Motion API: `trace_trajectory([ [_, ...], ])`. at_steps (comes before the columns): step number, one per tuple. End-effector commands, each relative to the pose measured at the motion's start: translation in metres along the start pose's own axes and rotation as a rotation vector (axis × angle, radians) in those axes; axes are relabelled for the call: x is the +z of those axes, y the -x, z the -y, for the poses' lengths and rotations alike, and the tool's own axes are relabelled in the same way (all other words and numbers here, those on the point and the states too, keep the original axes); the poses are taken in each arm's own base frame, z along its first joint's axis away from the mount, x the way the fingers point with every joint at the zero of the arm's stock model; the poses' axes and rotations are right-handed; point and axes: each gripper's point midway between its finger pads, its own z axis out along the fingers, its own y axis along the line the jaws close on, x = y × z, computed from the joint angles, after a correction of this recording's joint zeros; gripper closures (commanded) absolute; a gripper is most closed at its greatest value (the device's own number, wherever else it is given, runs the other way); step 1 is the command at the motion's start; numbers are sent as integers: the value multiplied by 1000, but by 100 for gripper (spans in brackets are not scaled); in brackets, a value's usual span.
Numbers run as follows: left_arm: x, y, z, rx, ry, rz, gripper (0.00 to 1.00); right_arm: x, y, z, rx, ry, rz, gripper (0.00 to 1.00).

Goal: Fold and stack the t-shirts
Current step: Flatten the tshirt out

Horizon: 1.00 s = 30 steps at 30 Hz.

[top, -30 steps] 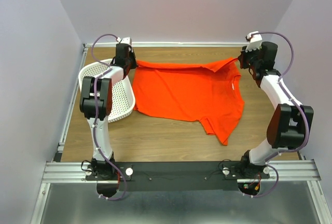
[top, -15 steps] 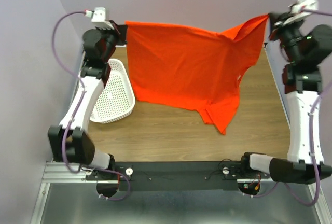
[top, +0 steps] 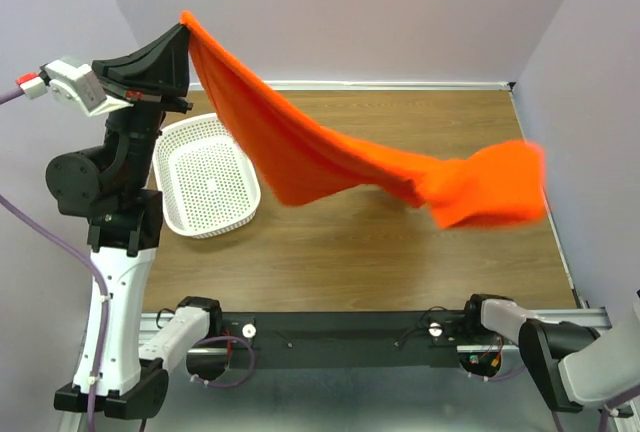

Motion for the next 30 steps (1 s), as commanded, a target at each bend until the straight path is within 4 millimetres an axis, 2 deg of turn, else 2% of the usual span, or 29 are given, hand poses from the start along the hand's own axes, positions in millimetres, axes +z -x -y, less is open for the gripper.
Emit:
trace_trajectory([
  [1,0,-50,-14,-59,29,-131,100,8,-105,4,30,-49,-260,100],
  [2,1,-69,-20,-69,36,-168,100,7,-130,2,32,-47,-314,99],
  [4,-2,-107,-29,-95,38,-248,100,3,-164,-2,32,-37,-385,99],
  [5,-3,-134,-37,-112,50,-300,100,-6,-207,-12,50,-9,-476,99],
  [6,-8,-159,-43,-126,59,-347,100,-13,-230,-22,69,27,-526,99],
  [7,-11,-175,-46,-132,52,-382,100,-24,-249,-49,106,155,-558,99],
  [8,-16,-205,-49,-154,36,-448,100,-63,-294,-99,194,386,-647,94],
  [9,-18,-215,-48,-159,24,-469,100,-84,-315,-107,195,407,-705,87],
  [10,-19,-225,-47,-149,8,-488,100,-116,-318,-154,317,662,-686,78],
  [12,-21,-236,-42,-149,-19,-512,100,-177,-322,-202,501,923,-710,64],
  [13,-20,-238,-38,-146,-32,-515,100,-223,-323,-230,622,1109,-655,54],
  [14,-18,-236,-37,-146,-34,-513,100,-246,-316,-248,688,1189,-639,49],
  [15,-17,-235,-37,-148,-34,-515,100,-261,-328,-261,638,1217,-651,41],
  [16,-16,-233,-36,-151,-31,-513,100,-284,-339,-280,625,1252,-702,39],
  [17,-14,-233,-33,-160,-33,-513,100,-302,-326,-313,607,1364,-681,36],
  [18,-12,-229,-30,-163,-37,-512,100,-315,-330,-327,555,1401,-697,34],
  [19,-10,-228,-27,-168,-41,-513,100,-327,-347,-337,477,1419,-755,31],
  [20,-9,-227,-23,-169,-44,-515,100,-351,-339,-359,486,1513,-751,30],
  [23,-8,-227,-20,-164,-27,-518,100,-396,-349,-393,462,1648,-822,29],
  [24,-10,-228,-21,-150,-18,-528,100,-420,-331,-418,454,1742,-788,28],
  [25,-12,-230,-23,-143,-4,-533,100,-431,-336,-430,362,1757,-813,28],
  [26,-16,-232,-30,-134,39,-541,100,-452,-319,-462,329,1844,-751,29],
  [28,-23,-234,-39,-111,85,-548,100,-457,-319,-489,240,1823,-778,32],
  [29,-25,-227,-46,-90,131,-531,100,-468,-316,-512,233,1855,-787,33],
  [30,-33,-232,-50,-83,157,-546,100,-454,-310,-529,268,1822,-808,34],
])
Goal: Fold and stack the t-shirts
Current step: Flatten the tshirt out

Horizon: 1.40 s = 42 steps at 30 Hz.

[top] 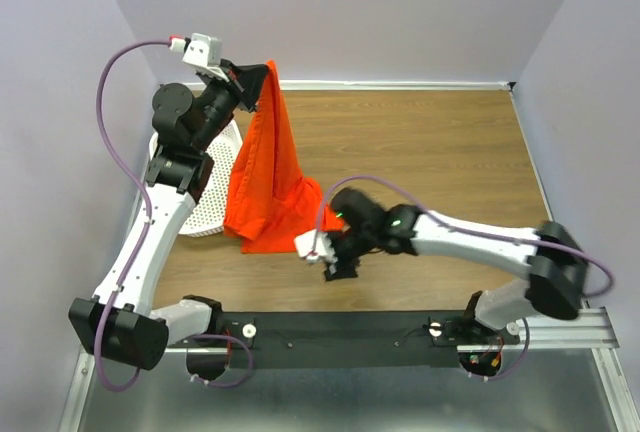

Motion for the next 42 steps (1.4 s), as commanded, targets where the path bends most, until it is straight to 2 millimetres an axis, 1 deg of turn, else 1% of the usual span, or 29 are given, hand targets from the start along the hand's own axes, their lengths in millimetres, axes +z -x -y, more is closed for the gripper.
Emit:
trace_trajectory([
  [1,-21,1,-31,53,190,20,100,44,18,40,13,-147,-72,34],
  [2,-27,4,-32,63,208,31,100,65,15,43,33,-130,-77,34],
  [3,-30,-3,-37,70,230,14,100,73,19,48,46,-138,-62,34],
  [4,-34,-3,-41,86,252,17,100,81,26,52,62,-155,-41,34],
  [5,-39,-2,-40,93,256,23,100,91,27,54,64,-167,-39,34],
  [6,-41,-5,-42,98,265,17,100,110,28,53,67,-174,-34,34],
  [7,-43,-6,-44,104,274,17,100,117,33,62,63,-209,-42,34],
  [9,-47,-8,-45,116,282,16,100,132,39,68,67,-228,-43,35],
  [10,-48,-8,-45,121,285,17,100,148,27,67,93,-218,-72,37],
  [11,-50,-8,-46,126,286,18,100,153,40,73,88,-222,-49,38],
  [14,-52,-14,-47,131,289,13,100,177,33,67,104,-182,-62,39],
  [15,-53,-12,-47,136,287,20,100,183,41,66,94,-178,-51,39],
  [16,-55,-16,-49,140,293,15,100,194,32,64,107,-172,-71,41],
  [17,-55,-16,-49,143,294,16,100,199,32,63,111,-174,-75,41],
  [18,-57,-17,-49,143,295,18,100,201,39,71,114,-195,-60,41],
  [19,-58,-17,-49,146,295,19,100,205,34,76,136,-223,-78,42],
  [20,-59,-17,-48,145,293,19,100,207,33,80,140,-242,-82,42],
  [21,-61,-14,-47,146,293,28,100,213,26,83,148,-257,-96,42],
  [22,-62,-14,-47,148,294,30,100,213,27,92,159,-298,-102,42],
  [24,-66,-12,-45,155,291,36,100,216,22,95,167,-317,-116,42],
  [27,-69,-12,-44,159,289,41,100,219,18,95,180,-324,-122,42],
  [33,-71,-11,-43,168,289,45,100,224,18,99,210,-339,-120,43],
  [36,-71,-12,-44,169,291,42,100,230,15,97,228,-328,-122,43],
  [39,-71,-11,-45,170,292,44,100,234,9,94,246,-323,-132,48],
  [42,-72,-11,-45,174,294,43,100,234,5,94,252,-329,-141,53],
])
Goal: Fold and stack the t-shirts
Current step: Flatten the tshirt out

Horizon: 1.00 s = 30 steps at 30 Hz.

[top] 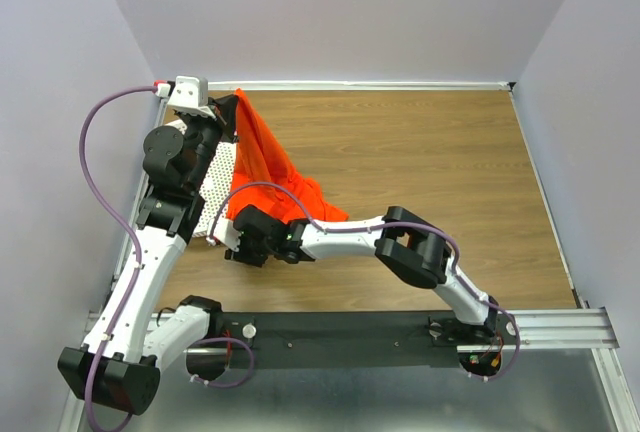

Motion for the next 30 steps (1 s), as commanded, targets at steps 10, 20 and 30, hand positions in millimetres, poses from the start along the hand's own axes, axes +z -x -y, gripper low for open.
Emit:
trace_trajectory([
  [10,-4,11,-7,23,31,45,100,12,-44,9,62,-19,-112,75],
  [20,-4,10,-8,23,28,44,100,-34,-6,-16,21,180,-8,99],
  [30,-4,11,-7,16,17,51,100,-137,35,-16,-68,288,158,100],
])
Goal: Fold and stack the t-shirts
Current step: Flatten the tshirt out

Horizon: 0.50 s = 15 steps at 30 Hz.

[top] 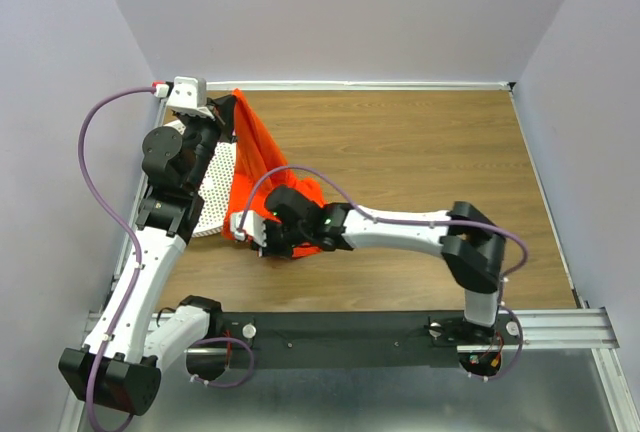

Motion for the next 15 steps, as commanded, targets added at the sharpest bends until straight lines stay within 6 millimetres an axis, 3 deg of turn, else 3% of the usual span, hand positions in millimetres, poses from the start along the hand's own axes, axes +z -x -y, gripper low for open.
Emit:
trace_trajectory([
  [1,-3,12,-2,11,5,48,100,-46,23,-7,-34,68,85,99],
  [5,-3,15,1,6,-7,56,100,-74,27,-5,-39,69,110,99],
  [7,-3,16,1,3,-9,60,100,-78,24,-2,-36,64,110,99],
  [10,-3,15,1,0,-12,58,100,-69,10,-6,-32,91,78,100],
  [15,-4,12,1,8,-13,53,100,-36,-33,-50,-33,287,-33,99],
])
